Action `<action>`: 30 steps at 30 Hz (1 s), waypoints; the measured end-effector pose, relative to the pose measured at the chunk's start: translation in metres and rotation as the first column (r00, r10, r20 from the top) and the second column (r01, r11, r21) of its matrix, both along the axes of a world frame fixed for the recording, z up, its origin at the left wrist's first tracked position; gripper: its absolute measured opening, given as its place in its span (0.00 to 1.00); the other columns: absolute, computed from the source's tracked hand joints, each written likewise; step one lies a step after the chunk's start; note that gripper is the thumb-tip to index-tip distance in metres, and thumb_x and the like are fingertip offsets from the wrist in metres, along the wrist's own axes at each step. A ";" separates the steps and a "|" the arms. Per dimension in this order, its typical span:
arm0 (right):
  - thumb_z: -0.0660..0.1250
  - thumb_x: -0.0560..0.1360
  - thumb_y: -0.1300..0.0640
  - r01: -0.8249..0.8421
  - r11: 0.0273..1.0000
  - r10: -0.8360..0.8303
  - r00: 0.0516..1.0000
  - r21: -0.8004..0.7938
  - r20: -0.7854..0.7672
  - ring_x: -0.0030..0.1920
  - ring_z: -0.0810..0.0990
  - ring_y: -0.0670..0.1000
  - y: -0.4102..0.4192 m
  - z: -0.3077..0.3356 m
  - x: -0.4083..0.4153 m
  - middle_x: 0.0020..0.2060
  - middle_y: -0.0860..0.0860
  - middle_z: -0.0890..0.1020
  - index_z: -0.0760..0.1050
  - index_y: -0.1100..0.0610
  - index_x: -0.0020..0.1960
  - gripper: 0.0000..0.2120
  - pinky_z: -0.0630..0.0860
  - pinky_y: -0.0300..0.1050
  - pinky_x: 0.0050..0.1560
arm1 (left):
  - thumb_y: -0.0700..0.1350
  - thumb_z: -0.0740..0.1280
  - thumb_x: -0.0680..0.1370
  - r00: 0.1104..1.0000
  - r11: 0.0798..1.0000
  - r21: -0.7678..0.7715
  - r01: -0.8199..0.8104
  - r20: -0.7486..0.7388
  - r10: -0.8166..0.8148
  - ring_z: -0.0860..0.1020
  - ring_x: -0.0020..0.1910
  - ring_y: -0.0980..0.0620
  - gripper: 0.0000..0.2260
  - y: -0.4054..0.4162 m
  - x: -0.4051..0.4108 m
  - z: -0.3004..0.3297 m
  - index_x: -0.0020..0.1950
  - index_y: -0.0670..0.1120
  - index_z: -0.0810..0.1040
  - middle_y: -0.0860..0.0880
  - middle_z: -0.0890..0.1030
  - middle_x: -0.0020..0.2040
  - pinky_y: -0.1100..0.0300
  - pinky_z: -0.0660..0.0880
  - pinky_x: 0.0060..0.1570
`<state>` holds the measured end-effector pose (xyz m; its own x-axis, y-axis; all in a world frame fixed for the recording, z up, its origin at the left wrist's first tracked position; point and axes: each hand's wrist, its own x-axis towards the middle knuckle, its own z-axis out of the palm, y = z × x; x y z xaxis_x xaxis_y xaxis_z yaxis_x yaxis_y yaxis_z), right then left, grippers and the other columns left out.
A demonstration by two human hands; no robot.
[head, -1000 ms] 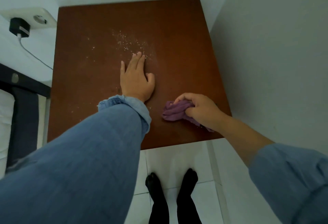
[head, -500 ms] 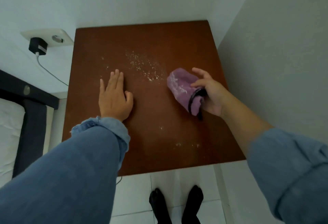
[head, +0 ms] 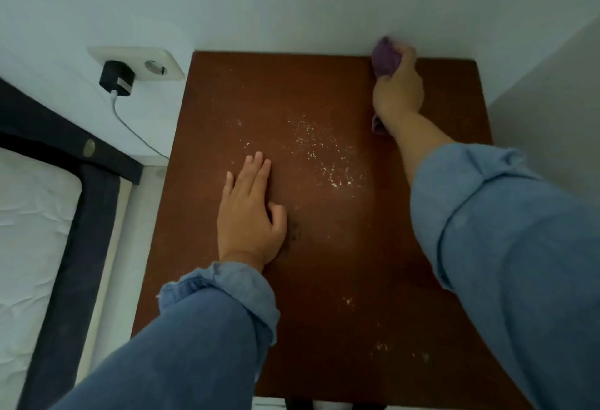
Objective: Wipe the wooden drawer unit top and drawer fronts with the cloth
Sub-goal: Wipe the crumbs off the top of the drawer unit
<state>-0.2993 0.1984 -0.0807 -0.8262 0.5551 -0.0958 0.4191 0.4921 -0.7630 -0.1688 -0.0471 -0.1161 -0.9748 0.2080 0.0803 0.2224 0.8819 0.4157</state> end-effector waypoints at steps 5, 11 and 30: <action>0.59 0.74 0.62 -0.171 0.984 0.171 0.985 0.045 0.011 0.57 0.78 0.57 -0.040 -0.009 -0.021 0.58 0.54 0.79 0.66 0.52 0.66 0.21 0.73 0.46 0.55 | 0.48 0.53 0.73 1.000 1.000 0.008 -0.009 0.014 0.008 0.57 0.76 0.53 0.29 -0.001 -0.003 0.001 0.75 0.44 0.64 0.49 0.63 0.76 0.53 0.48 0.76; 0.62 0.69 0.65 -0.286 0.953 0.292 0.955 -0.098 0.051 0.54 0.78 0.51 -0.017 0.003 -0.035 0.50 0.46 0.77 0.73 0.50 0.57 0.19 0.73 0.35 0.49 | 0.49 0.53 0.73 1.000 1.000 0.021 0.000 0.006 0.000 0.57 0.76 0.53 0.29 -0.003 -0.002 0.000 0.75 0.45 0.64 0.49 0.63 0.76 0.54 0.47 0.76; 0.65 0.69 0.65 -0.464 0.865 0.489 0.865 -0.190 0.115 0.43 0.82 0.53 -0.073 0.007 0.247 0.46 0.46 0.84 0.73 0.41 0.46 0.18 0.79 0.56 0.44 | 0.47 0.53 0.74 1.000 1.000 -0.011 0.011 -0.018 -0.011 0.56 0.77 0.51 0.29 -0.003 -0.003 -0.004 0.75 0.44 0.63 0.48 0.62 0.77 0.53 0.47 0.76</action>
<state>-0.0524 0.1256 -0.0737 -0.9534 0.0659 -0.2943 0.2814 0.5458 -0.7893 -0.1714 -0.0500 -0.1197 -0.9709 0.2196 0.0956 0.2395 0.8837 0.4022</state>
